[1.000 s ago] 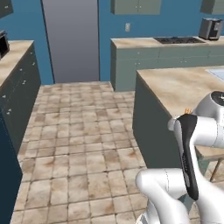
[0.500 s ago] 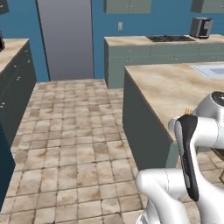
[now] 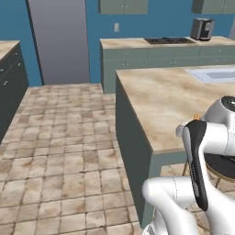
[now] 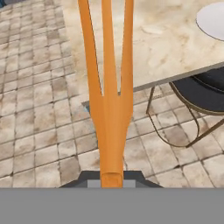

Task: Take the fork and place it on the left side of the plate. Then take the spoon and place it on the right side of the plate. Make sure they're directly next to the plate.

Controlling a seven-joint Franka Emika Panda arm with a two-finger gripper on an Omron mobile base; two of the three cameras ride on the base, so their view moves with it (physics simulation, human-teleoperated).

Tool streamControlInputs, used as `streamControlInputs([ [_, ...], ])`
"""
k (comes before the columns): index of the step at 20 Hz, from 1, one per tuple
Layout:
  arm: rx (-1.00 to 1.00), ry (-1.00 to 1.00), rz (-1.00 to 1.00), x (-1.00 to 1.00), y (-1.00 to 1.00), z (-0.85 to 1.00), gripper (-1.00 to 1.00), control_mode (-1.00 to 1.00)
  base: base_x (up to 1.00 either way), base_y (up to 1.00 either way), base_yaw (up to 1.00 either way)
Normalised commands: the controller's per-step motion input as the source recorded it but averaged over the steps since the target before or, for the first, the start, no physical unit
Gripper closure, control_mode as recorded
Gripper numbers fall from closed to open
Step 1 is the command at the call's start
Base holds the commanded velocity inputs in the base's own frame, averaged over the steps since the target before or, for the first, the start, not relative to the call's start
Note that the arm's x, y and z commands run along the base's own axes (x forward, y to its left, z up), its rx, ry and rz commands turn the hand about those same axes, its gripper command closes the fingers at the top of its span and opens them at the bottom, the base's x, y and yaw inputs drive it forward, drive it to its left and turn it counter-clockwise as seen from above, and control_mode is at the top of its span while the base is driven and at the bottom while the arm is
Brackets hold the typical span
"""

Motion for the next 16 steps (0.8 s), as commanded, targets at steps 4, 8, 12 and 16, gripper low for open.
streamControlInputs([
  [4, 0.00, 0.00, 0.00, 0.00, 0.00, 0.00, 1.00, 1.00, 0.01, -0.57, 0.00],
  [8, 0.00, 0.00, 0.00, 0.00, 0.00, 0.00, 1.00, 1.00, 0.12, -0.45, 0.00],
  [12, 0.00, 0.00, 0.00, 0.00, 0.00, 0.00, 1.00, 1.00, 0.24, -0.41, 0.02],
  [16, 0.00, 0.00, 0.00, 0.00, 0.00, 0.00, 1.00, 1.00, 0.36, -0.51, 0.00],
])
